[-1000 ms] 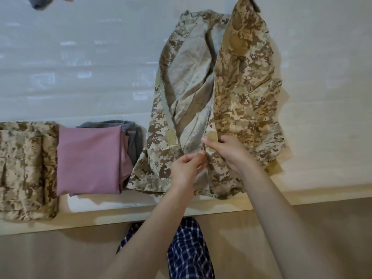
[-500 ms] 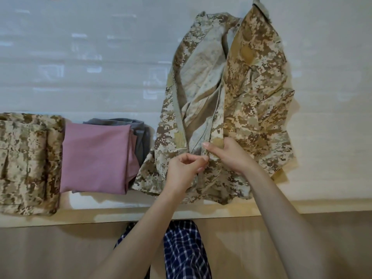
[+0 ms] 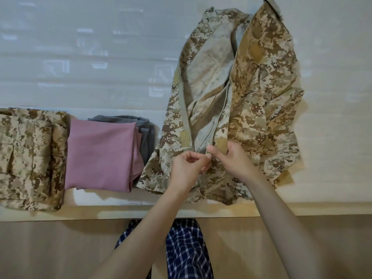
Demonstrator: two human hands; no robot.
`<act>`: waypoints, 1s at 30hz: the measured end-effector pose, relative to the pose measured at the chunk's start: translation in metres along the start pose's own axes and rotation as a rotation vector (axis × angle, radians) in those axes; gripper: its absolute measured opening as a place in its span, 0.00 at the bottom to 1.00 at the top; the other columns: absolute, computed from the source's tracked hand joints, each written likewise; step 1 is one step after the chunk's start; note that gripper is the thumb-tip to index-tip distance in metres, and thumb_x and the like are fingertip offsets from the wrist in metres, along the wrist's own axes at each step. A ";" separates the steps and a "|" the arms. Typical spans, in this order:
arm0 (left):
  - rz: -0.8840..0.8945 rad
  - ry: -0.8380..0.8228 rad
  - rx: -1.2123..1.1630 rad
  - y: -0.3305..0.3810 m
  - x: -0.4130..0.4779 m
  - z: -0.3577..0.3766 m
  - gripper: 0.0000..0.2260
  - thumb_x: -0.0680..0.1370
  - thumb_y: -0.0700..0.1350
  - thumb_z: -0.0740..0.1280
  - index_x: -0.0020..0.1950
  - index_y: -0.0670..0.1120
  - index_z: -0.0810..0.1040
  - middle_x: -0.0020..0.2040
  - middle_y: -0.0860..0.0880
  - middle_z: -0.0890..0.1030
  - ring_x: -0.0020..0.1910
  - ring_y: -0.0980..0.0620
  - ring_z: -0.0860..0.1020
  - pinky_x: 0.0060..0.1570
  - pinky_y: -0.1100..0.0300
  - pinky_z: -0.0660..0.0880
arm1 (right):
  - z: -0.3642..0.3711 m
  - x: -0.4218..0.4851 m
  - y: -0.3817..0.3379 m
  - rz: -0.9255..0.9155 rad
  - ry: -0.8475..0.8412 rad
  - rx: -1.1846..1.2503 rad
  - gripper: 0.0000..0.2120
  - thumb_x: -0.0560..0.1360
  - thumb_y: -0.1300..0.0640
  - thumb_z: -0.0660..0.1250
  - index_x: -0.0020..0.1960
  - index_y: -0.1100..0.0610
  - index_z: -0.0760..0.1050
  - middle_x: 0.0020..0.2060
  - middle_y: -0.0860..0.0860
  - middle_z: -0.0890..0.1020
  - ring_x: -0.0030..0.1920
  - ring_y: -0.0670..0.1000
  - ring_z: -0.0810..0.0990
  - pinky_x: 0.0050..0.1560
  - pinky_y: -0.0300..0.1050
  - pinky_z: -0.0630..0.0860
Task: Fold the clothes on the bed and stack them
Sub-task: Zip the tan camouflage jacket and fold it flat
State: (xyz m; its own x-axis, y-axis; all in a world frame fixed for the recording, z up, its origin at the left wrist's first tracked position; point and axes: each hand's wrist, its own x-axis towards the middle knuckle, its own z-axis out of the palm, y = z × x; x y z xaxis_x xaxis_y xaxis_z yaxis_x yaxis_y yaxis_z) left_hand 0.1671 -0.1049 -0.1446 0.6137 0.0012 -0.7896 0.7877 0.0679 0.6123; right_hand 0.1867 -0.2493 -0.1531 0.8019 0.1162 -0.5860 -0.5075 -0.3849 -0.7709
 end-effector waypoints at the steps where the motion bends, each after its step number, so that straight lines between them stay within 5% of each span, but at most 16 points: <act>1: 0.011 0.011 0.004 -0.001 0.000 0.001 0.07 0.73 0.45 0.73 0.41 0.42 0.79 0.33 0.48 0.81 0.35 0.55 0.79 0.47 0.58 0.79 | 0.002 0.000 0.000 -0.017 0.017 -0.016 0.18 0.75 0.46 0.65 0.36 0.59 0.69 0.29 0.50 0.68 0.30 0.47 0.66 0.33 0.43 0.64; 5: 0.091 0.037 0.124 -0.006 -0.001 0.002 0.09 0.75 0.50 0.70 0.43 0.45 0.78 0.40 0.48 0.83 0.40 0.53 0.80 0.46 0.57 0.78 | 0.011 -0.001 0.003 -0.027 0.091 0.023 0.15 0.76 0.49 0.65 0.35 0.56 0.68 0.29 0.48 0.70 0.30 0.45 0.68 0.35 0.43 0.66; 10: 0.043 0.205 0.139 -0.016 0.010 -0.011 0.11 0.77 0.53 0.66 0.46 0.46 0.79 0.41 0.50 0.81 0.44 0.54 0.80 0.44 0.62 0.75 | 0.014 -0.002 0.010 -0.004 0.174 0.084 0.12 0.76 0.49 0.65 0.36 0.50 0.69 0.28 0.40 0.74 0.30 0.36 0.71 0.35 0.29 0.67; 14: 0.195 0.421 0.610 -0.030 0.030 -0.017 0.15 0.74 0.53 0.70 0.57 0.50 0.74 0.58 0.53 0.72 0.61 0.53 0.69 0.61 0.57 0.66 | 0.014 -0.004 0.010 -0.011 0.181 0.101 0.09 0.76 0.50 0.66 0.38 0.45 0.70 0.31 0.31 0.78 0.34 0.31 0.75 0.37 0.23 0.68; 17: 0.258 0.484 0.675 -0.026 0.048 -0.015 0.25 0.71 0.56 0.72 0.63 0.49 0.70 0.64 0.49 0.69 0.66 0.50 0.65 0.66 0.52 0.61 | 0.012 -0.004 0.010 -0.009 0.197 0.110 0.07 0.76 0.50 0.66 0.39 0.45 0.72 0.32 0.33 0.79 0.36 0.31 0.76 0.38 0.23 0.68; 21: 0.284 0.402 0.751 -0.021 0.072 -0.016 0.32 0.69 0.54 0.74 0.68 0.46 0.67 0.65 0.47 0.71 0.66 0.48 0.68 0.65 0.49 0.68 | 0.008 -0.004 0.011 -0.010 0.180 0.120 0.06 0.76 0.51 0.67 0.40 0.46 0.73 0.33 0.32 0.79 0.37 0.31 0.76 0.39 0.23 0.68; 25: 0.345 0.344 0.915 -0.020 0.082 -0.022 0.24 0.73 0.51 0.71 0.66 0.46 0.69 0.61 0.47 0.74 0.60 0.47 0.73 0.52 0.51 0.75 | 0.006 -0.005 0.013 -0.020 0.171 0.131 0.08 0.75 0.50 0.66 0.41 0.53 0.75 0.35 0.42 0.79 0.36 0.35 0.76 0.39 0.25 0.69; 30: 0.431 0.405 0.946 -0.013 0.085 -0.011 0.30 0.71 0.58 0.70 0.67 0.44 0.66 0.61 0.44 0.72 0.61 0.45 0.70 0.56 0.50 0.72 | 0.007 -0.006 0.013 -0.016 0.157 0.114 0.09 0.76 0.51 0.67 0.38 0.44 0.72 0.31 0.30 0.78 0.35 0.30 0.75 0.38 0.23 0.68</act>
State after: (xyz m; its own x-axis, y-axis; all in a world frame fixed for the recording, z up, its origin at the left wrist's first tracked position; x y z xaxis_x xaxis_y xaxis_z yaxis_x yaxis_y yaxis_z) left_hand 0.2082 -0.0950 -0.2201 0.9183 0.1790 -0.3531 0.3435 -0.8035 0.4862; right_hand 0.1732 -0.2486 -0.1613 0.8449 -0.0268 -0.5343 -0.5198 -0.2773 -0.8080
